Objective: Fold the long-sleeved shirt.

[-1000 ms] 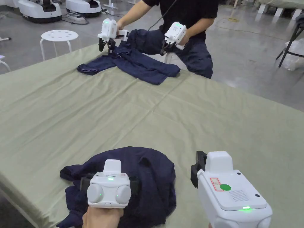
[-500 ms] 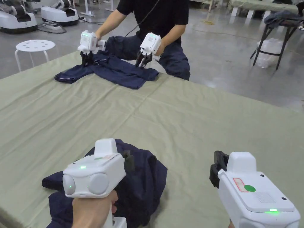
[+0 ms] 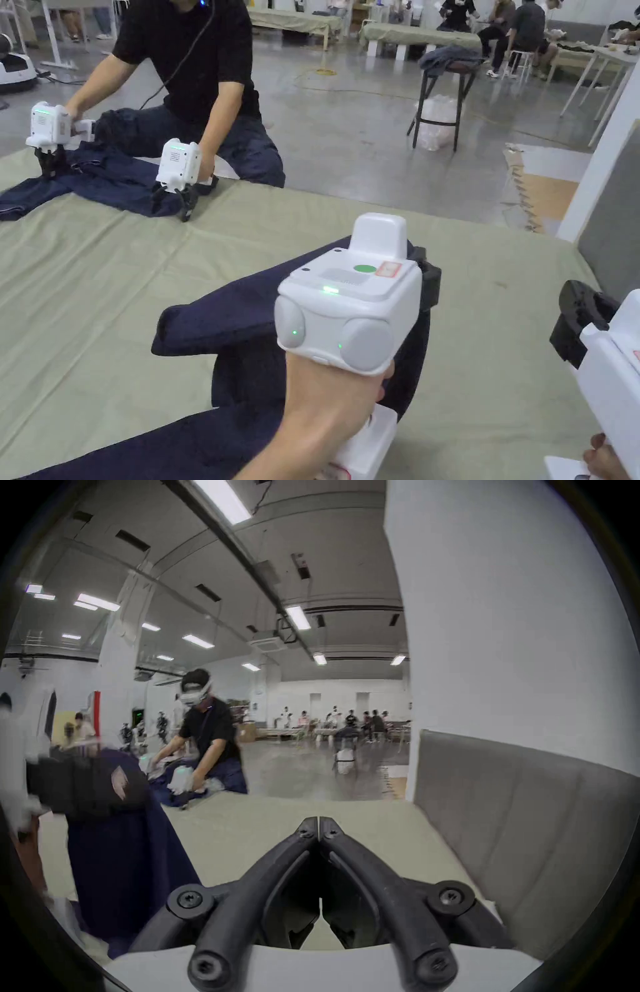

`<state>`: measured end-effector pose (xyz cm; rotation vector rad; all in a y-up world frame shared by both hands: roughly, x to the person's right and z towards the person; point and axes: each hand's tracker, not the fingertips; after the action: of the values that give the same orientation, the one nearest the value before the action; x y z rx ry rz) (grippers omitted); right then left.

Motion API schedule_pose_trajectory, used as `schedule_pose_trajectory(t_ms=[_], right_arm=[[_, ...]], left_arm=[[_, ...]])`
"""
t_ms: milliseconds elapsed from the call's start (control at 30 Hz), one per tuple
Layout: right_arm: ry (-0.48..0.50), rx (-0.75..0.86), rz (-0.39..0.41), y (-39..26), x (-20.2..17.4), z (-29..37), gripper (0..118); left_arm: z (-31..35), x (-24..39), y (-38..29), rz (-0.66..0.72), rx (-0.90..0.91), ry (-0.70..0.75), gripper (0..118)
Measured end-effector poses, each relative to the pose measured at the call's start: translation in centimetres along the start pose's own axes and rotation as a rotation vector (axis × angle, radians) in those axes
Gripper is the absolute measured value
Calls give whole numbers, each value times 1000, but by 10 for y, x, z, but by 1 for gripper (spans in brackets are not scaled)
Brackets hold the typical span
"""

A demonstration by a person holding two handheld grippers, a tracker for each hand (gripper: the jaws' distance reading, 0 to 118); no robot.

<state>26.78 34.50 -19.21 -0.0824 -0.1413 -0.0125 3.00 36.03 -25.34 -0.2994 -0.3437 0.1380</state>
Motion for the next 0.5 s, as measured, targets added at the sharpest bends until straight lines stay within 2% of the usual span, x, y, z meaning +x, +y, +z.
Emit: schedule_pose_trajectory(t_ms=[133, 200, 300, 333, 367, 400, 433, 467, 500], right_arm=[[-117, -26, -2, -5, 50, 8, 0], [-127, -54, 15, -17, 66, 9, 0], [-149, -116, 44, -37, 78, 9, 0], [-148, -139, 52, -45, 80, 11, 0], [-153, -156, 57, -51, 81, 10, 0], [-147, -168, 64, -56, 82, 8, 0], [-144, -177, 67, -61, 82, 6, 0], [-147, -184, 63, -64, 82, 8, 0], [-145, -190, 54, -66, 81, 6, 0]], left_arm=[[-62, 64, -70, -34, -202, -77, 30], [-91, 91, -117, -133, -329, -81, 30], [-114, 112, -173, -120, -528, -82, 31], [-117, 115, -185, -111, -574, -73, 36], [-114, 116, -192, -113, -579, -72, 42], [-110, 114, -192, -107, -551, -79, 54], [-105, 112, -191, -111, -543, -94, 81], [-100, 111, -188, -124, -531, -120, 99], [-90, 109, -179, -141, -494, -143, 110]])
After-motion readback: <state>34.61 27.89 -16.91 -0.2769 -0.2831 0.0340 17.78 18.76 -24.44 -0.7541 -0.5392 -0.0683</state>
